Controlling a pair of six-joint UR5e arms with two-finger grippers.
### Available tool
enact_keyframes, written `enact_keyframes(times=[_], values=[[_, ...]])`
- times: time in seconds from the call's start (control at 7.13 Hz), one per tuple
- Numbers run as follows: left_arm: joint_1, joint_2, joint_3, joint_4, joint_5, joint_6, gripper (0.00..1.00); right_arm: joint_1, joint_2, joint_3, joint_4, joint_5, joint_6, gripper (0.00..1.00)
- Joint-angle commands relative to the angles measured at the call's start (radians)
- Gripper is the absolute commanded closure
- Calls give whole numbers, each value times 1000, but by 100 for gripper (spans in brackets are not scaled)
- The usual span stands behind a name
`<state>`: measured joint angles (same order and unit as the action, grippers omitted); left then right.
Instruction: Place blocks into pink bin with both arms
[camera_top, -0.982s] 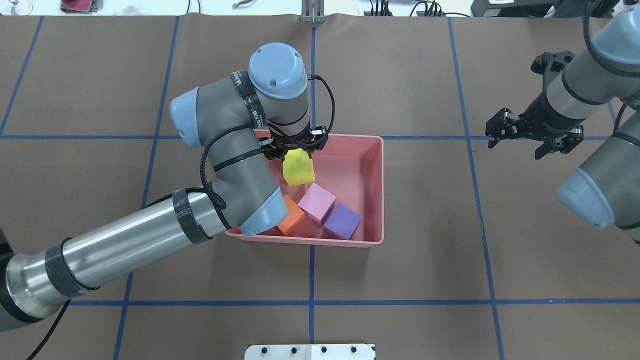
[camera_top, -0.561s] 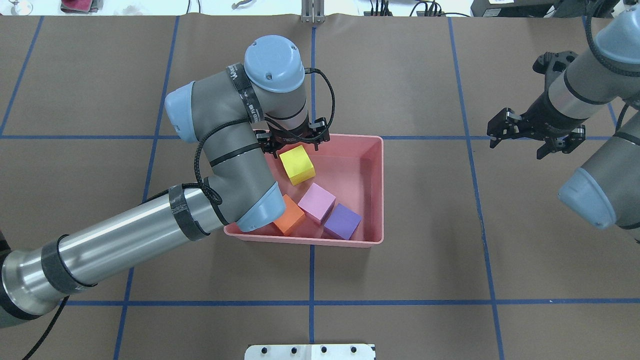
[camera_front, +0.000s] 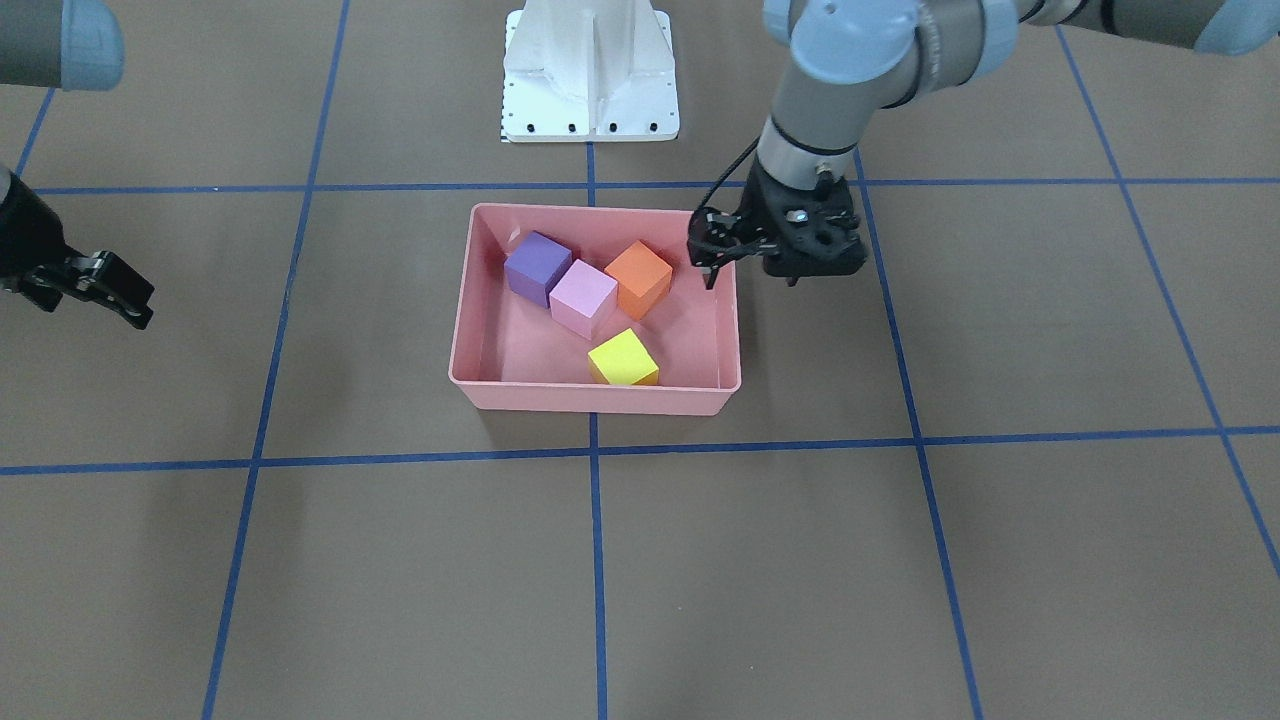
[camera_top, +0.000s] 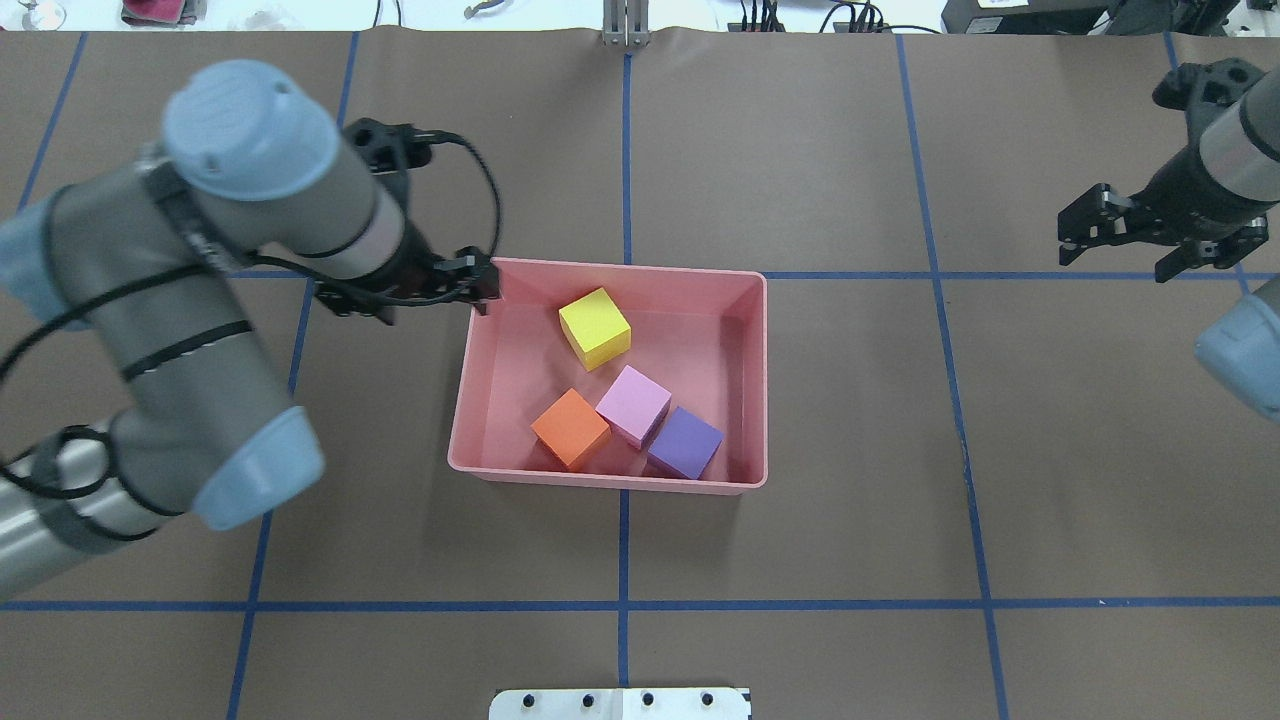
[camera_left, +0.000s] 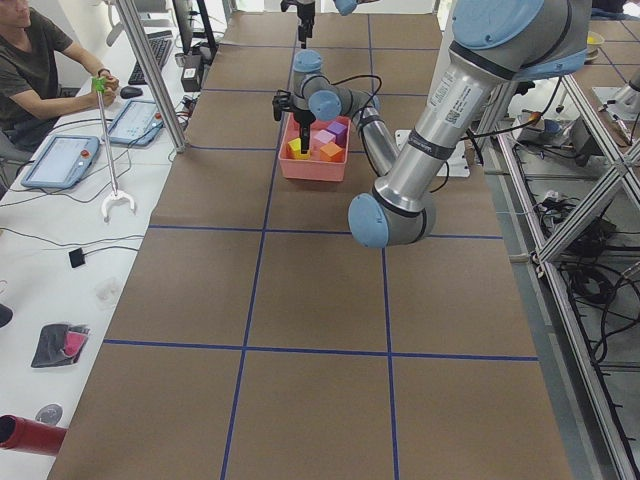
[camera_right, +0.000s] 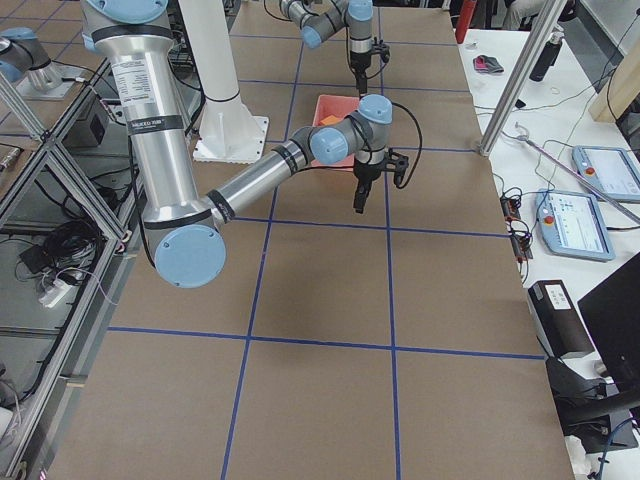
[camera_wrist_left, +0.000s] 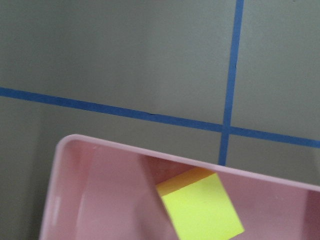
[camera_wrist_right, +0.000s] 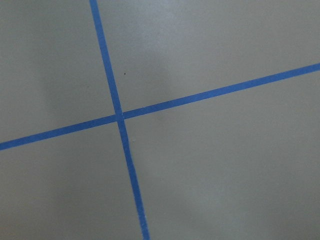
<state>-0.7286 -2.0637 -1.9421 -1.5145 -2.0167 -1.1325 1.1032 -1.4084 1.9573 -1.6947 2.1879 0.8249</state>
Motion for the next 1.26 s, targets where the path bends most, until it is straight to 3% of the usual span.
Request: enact_keyframes(times=[0.0, 0.28, 0.42, 0.7, 0.98, 1.12], values=[[-195, 292, -144, -10, -127, 325, 0, 134, -66, -6, -2, 4, -217, 0], [-476, 457, -91, -9, -265, 779, 0, 266, -145, -39, -2, 76, -481, 0], [-618, 471, 25, -9, -328, 1029, 0, 347, -203, -79, 0, 151, -624, 0], [-831, 467, 245, -10, -376, 1317, 0, 443, -228, -190, 0, 167, -850, 0], [-871, 468, 284, 5, -379, 1341, 0, 457, -216, -225, 1, 167, -903, 0], [-871, 465, 282, 2, -381, 1255, 0, 457, -216, -222, 1, 165, -902, 0]])
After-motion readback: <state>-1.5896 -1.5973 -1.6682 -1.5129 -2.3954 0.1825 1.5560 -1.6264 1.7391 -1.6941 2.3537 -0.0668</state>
